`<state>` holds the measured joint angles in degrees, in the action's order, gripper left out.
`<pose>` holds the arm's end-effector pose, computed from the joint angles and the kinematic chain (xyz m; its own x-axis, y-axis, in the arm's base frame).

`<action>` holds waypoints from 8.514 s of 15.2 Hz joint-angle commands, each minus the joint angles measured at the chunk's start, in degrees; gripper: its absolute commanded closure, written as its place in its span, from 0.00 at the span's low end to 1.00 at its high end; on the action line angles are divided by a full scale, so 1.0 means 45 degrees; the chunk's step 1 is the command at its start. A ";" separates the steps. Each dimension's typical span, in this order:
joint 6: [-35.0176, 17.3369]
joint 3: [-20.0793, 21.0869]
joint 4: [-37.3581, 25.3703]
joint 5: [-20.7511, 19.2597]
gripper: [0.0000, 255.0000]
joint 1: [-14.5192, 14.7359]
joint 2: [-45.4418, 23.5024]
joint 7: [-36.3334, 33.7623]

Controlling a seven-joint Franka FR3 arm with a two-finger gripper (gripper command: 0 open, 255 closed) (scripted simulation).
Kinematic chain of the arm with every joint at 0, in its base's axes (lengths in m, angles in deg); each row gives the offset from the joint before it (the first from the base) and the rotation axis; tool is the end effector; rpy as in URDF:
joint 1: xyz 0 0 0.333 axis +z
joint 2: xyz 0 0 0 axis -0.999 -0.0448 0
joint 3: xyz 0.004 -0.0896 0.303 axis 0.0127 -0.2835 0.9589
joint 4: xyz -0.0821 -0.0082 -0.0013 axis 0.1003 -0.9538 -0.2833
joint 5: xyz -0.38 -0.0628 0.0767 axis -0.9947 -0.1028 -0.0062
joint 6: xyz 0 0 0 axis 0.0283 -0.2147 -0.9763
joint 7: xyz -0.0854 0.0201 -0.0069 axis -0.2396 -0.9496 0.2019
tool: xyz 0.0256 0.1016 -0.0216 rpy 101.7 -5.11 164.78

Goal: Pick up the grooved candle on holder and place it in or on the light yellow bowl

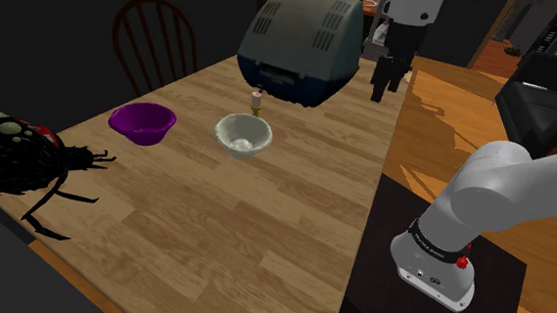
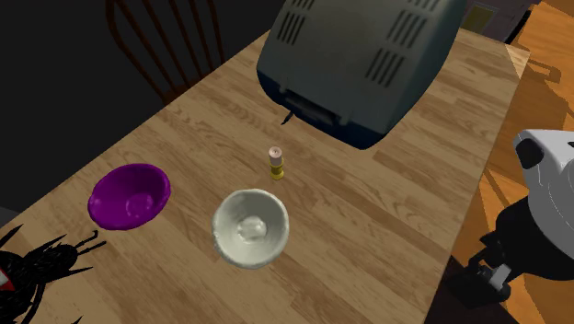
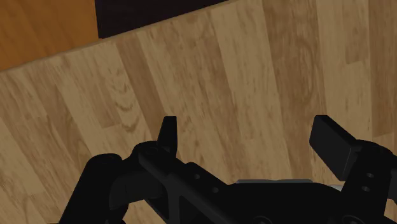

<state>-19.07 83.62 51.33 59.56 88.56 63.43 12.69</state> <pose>0.2938 -0.0164 0.5523 0.9966 0.0361 -0.0743 0.0349 -0.9992 -0.0174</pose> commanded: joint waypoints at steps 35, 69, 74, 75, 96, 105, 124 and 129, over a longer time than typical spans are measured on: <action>-0.5127 0.0565 -1.2595 0.0755 0.00 0.0739 -1.6569 -0.0731; -0.4895 0.0568 -1.2802 0.0749 1.00 0.0754 -1.6544 -0.0759; -0.4116 0.0566 -1.3434 0.0740 1.00 0.0752 -1.6397 -0.0780; -0.3955 0.0565 -1.3574 0.0739 1.00 0.0751 -1.6376 -0.0784; -0.1234 0.0727 -1.5386 0.0641 1.00 0.1230 -1.5449 -0.1502; -0.1799 0.1458 -1.2356 0.0464 1.00 0.2646 -1.2937 -0.3645; -0.4721 0.1685 -0.9051 0.0444 1.00 0.2975 -1.2543 -0.4179; -0.5005 0.1684 -0.8819 0.0441 1.00 0.2976 -1.2595 -0.4177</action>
<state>-41.52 91.20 11.63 61.55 101.96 6.80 -6.11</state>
